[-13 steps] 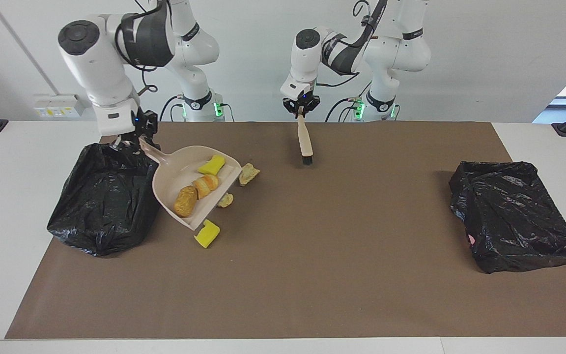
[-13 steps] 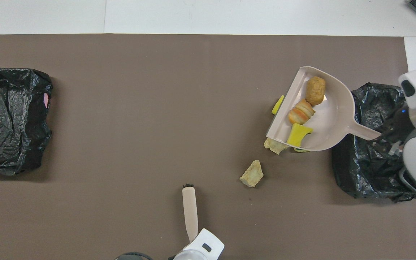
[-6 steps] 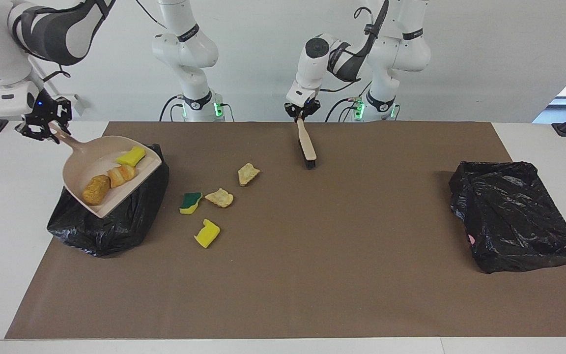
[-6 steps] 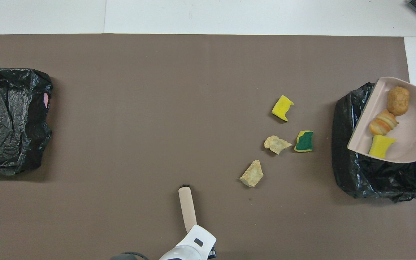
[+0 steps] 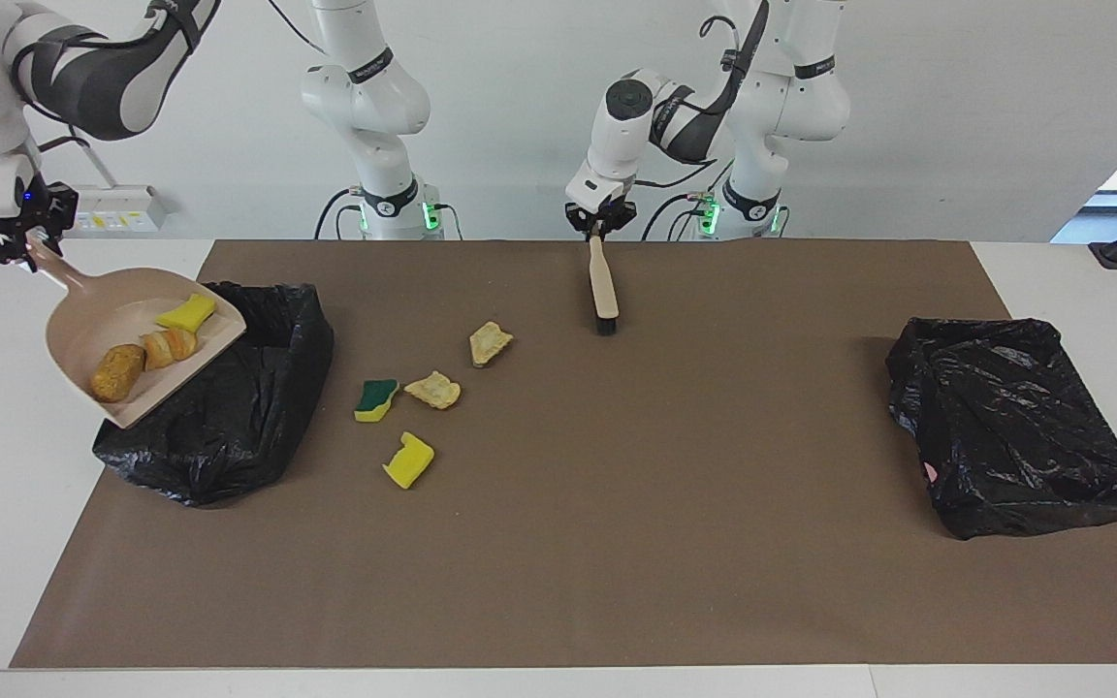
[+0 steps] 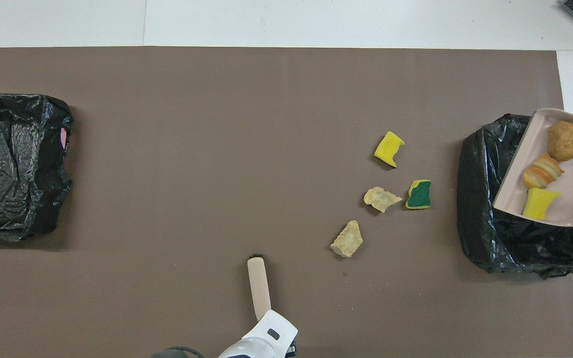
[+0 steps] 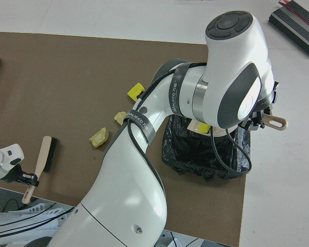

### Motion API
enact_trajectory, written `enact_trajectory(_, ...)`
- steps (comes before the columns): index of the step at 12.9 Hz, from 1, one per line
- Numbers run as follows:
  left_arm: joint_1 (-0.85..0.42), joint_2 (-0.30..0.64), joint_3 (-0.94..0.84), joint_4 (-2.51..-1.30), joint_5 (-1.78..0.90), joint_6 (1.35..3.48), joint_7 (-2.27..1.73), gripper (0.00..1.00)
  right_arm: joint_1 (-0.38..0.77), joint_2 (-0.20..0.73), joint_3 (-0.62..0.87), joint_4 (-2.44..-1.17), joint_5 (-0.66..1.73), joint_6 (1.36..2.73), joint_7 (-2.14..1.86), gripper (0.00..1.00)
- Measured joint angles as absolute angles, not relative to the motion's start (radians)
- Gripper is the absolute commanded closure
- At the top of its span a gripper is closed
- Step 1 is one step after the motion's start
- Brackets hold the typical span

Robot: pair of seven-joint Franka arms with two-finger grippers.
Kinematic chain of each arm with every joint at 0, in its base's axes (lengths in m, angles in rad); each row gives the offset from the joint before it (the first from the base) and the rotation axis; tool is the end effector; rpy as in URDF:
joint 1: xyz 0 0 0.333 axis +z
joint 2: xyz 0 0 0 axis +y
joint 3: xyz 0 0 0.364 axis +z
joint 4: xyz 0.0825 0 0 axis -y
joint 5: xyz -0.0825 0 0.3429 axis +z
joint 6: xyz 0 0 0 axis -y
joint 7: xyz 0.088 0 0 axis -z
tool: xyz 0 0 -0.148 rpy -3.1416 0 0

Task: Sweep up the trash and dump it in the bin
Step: 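Tip the dustpan with the right gripper to dump the trash into the bag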

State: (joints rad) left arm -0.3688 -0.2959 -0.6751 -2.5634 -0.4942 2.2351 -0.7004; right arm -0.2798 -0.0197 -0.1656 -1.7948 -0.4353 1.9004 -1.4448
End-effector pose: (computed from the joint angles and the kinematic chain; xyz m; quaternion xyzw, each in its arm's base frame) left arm 0.1662 -0.3441 0.3737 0.9949 0.0039 -0.0929 0.0389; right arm 0.4629 -0.2740 0.5838 0.8284 0.5171 -0.1318 0.1706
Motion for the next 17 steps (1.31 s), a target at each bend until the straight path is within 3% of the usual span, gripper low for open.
enact_trajectory(1, -0.362, -0.296, -0.674, -2.561, -0.495, 2.227, -0.672, 0.19, -0.275, -0.015, -0.159, -1.802, -0.485, 1.917, -1.442, 1.0)
enact_trajectory(2, -0.349, -0.294, -0.674, -2.557, -0.496, 2.217, -0.639, 0.03, -0.266, -0.01, -0.155, -1.81, -0.525, 1.932, -1.435, 1.0)
enact_trajectory(3, -0.335, -0.287, -0.672, -2.551, -0.496, 2.209, -0.602, 0.0, -0.26, -0.002, -0.153, -1.819, -0.551, 1.95, -1.426, 1.0)
enact_trajectory(8, -0.235, -0.23, -0.623, -2.423, -0.4, 2.147, -0.498, 0.0, -0.234, 0.021, -0.151, -1.834, -0.698, 1.988, -1.345, 1.0)
enact_trajectory(13, -0.229, -0.208, -0.35, -2.152, -0.208, 1.878, -0.341, 0.0, -0.183, 0.021, -0.149, -1.834, -0.815, 1.988, -1.251, 1.0)
enact_trajectory(17, -0.204, -0.178, -0.21, -1.989, -0.113, 1.794, -0.215, 0.0, -0.151, 0.021, -0.149, -1.832, -0.884, 1.941, -1.217, 1.0)
